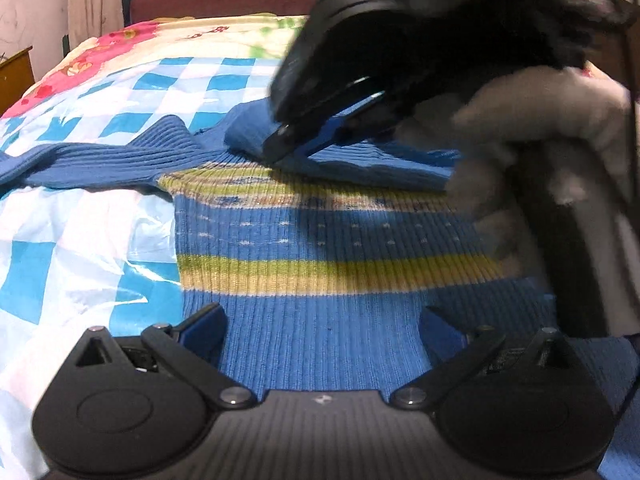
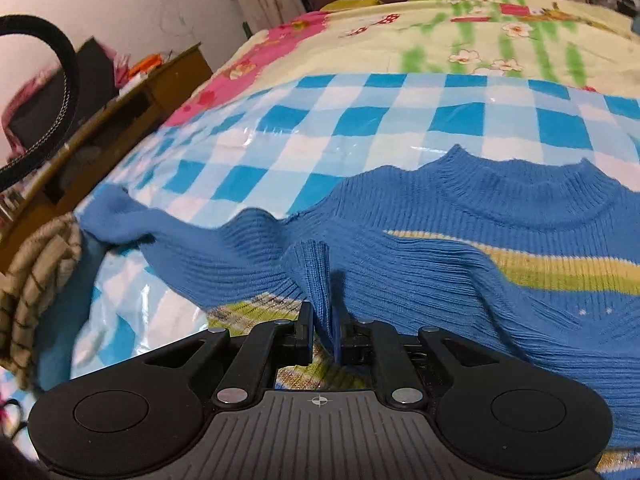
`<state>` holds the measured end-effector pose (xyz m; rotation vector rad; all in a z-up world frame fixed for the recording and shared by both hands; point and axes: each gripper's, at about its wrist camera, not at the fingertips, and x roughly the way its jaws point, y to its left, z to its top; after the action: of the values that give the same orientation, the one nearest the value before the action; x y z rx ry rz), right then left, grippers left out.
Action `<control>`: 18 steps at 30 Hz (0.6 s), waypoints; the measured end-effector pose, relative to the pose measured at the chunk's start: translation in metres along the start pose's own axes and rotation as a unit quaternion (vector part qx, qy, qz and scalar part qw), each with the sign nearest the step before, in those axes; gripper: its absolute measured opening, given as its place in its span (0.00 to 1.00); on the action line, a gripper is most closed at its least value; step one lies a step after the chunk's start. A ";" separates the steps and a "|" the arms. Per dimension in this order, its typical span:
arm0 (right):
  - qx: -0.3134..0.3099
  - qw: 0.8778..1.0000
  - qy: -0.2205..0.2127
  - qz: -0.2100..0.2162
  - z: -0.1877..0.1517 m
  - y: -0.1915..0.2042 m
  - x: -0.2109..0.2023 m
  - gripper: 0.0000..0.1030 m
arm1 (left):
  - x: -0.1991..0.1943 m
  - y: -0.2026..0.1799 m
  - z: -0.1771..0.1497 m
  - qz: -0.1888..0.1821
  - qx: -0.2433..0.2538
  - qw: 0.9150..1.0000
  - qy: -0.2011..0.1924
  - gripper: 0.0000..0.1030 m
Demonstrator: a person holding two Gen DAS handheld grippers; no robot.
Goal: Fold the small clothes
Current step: 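Open the right gripper to release the sleeve on the body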
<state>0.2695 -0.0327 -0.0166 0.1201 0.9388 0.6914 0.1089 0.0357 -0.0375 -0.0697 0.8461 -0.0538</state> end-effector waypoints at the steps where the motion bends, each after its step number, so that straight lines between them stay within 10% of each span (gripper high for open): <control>1: 0.010 1.000 -0.003 0.010 0.000 -0.005 -0.007 0.12 | -0.001 0.001 0.000 -0.002 -0.005 1.000 -0.001 1.00; 8: 0.032 0.996 -0.055 0.066 0.001 -0.034 -0.072 0.28 | -0.022 0.013 0.019 -0.003 -0.051 0.998 -0.039 1.00; 18: 0.049 0.988 -0.063 -0.129 0.002 -0.114 -0.114 0.28 | 0.006 0.021 0.085 0.049 -0.013 0.996 -0.080 1.00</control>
<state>0.2826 -0.1893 0.0210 0.1244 0.8485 0.3945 0.1769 0.0593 0.0123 -0.0553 0.6893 0.0537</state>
